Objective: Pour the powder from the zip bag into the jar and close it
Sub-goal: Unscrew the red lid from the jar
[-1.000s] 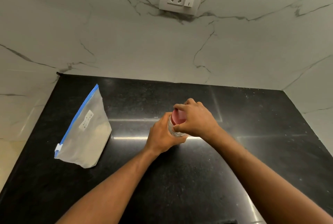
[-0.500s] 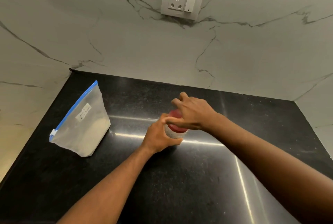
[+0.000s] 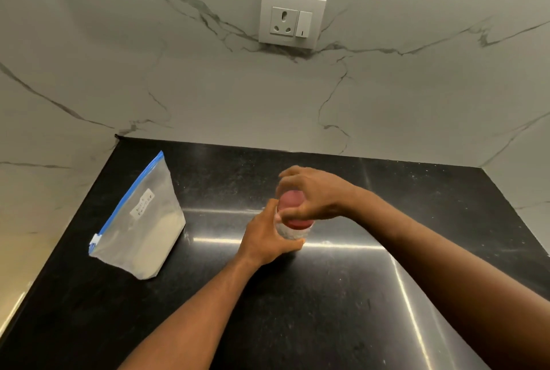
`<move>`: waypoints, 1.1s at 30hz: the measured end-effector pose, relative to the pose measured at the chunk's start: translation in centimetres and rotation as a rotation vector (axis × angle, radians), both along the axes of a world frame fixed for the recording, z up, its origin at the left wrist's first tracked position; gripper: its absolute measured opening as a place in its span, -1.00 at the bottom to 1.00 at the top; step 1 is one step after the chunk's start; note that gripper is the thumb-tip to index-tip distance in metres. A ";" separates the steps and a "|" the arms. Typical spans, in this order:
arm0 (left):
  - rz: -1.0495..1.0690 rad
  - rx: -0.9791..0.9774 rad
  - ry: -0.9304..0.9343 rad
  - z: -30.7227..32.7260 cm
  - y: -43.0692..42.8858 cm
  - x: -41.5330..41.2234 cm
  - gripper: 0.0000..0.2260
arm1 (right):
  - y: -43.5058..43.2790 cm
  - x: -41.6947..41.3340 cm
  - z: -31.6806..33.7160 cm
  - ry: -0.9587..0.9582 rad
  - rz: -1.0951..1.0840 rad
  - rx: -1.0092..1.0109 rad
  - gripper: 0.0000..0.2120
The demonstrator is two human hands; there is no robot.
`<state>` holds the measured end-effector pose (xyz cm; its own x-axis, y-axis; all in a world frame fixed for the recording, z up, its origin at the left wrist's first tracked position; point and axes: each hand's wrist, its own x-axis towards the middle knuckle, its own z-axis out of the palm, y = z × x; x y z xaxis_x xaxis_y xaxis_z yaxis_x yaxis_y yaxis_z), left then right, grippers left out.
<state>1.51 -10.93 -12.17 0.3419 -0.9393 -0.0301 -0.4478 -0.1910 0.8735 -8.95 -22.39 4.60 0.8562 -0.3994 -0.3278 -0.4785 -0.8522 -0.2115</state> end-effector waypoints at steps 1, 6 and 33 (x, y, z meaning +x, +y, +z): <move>-0.003 0.001 0.009 -0.1 0.0 0.0 -0.19 | 0.1 0.1 0.0 0.035 -0.067 -0.086 -0.27; 0.011 0.034 -0.014 0.2 0.0 -0.1 -0.25 | 2.1 1.6 -2.3 0.222 -0.104 -0.254 -0.31; -0.005 0.061 -0.005 1.5 0.5 0.1 -0.27 | 1.5 -4.4 0.5 -0.256 0.041 -0.074 -0.37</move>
<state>1.65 -10.44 -10.63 0.3378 -0.9373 -0.0855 -0.4529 -0.2415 0.8582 -13.33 -20.91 5.05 0.9234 -0.3775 -0.0696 -0.3822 -0.8875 -0.2576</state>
